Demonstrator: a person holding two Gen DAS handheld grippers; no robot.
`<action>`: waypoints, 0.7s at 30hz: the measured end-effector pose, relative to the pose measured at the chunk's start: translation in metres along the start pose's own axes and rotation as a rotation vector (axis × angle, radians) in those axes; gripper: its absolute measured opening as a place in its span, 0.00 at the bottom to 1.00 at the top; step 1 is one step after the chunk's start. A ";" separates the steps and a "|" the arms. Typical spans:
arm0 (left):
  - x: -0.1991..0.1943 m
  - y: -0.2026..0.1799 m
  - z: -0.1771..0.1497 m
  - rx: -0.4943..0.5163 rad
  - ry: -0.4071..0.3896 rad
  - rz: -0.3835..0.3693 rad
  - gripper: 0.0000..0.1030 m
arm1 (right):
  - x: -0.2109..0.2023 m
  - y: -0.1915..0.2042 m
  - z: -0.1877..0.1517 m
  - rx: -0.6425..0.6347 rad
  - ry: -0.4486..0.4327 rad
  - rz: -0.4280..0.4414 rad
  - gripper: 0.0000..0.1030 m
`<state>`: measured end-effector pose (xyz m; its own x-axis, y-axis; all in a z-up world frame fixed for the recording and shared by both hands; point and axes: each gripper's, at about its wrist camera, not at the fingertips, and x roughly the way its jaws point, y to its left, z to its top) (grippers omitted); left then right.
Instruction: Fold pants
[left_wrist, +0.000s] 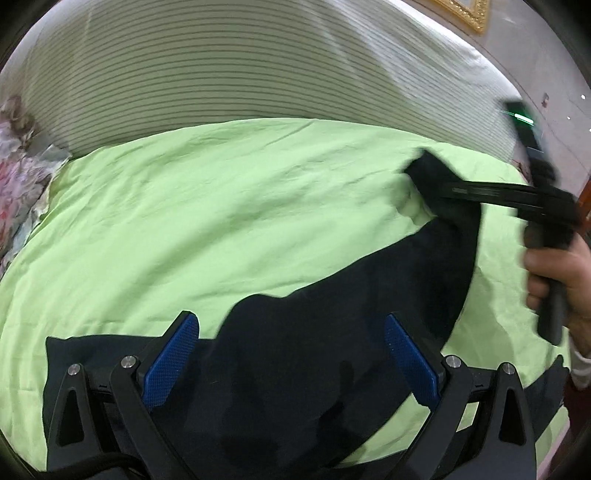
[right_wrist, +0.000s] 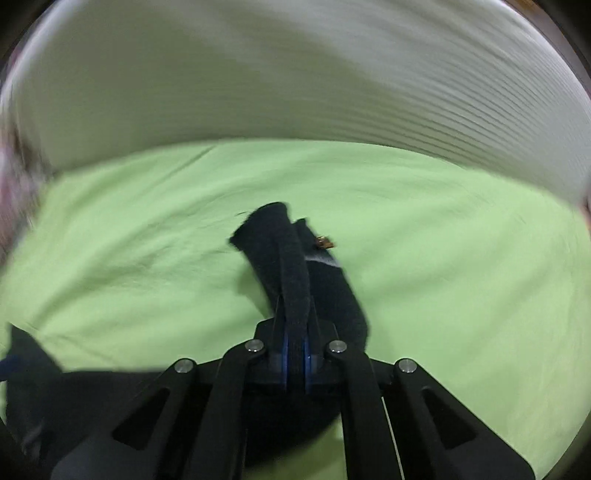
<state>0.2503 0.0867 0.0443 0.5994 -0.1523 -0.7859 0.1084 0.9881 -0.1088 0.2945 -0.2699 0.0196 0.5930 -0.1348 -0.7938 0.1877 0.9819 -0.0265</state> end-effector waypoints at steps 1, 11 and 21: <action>0.001 -0.003 0.002 0.008 0.003 -0.012 0.97 | -0.012 -0.022 -0.006 0.047 -0.005 0.017 0.06; 0.037 -0.079 0.019 0.235 0.148 -0.182 0.97 | -0.084 -0.209 -0.111 0.393 0.126 -0.107 0.42; 0.111 -0.110 0.035 0.378 0.381 -0.379 0.95 | -0.065 -0.188 -0.058 0.154 0.123 0.155 0.55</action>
<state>0.3326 -0.0397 -0.0097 0.1495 -0.4018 -0.9034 0.5699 0.7817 -0.2534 0.1750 -0.4381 0.0411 0.5258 0.0421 -0.8496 0.2251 0.9563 0.1867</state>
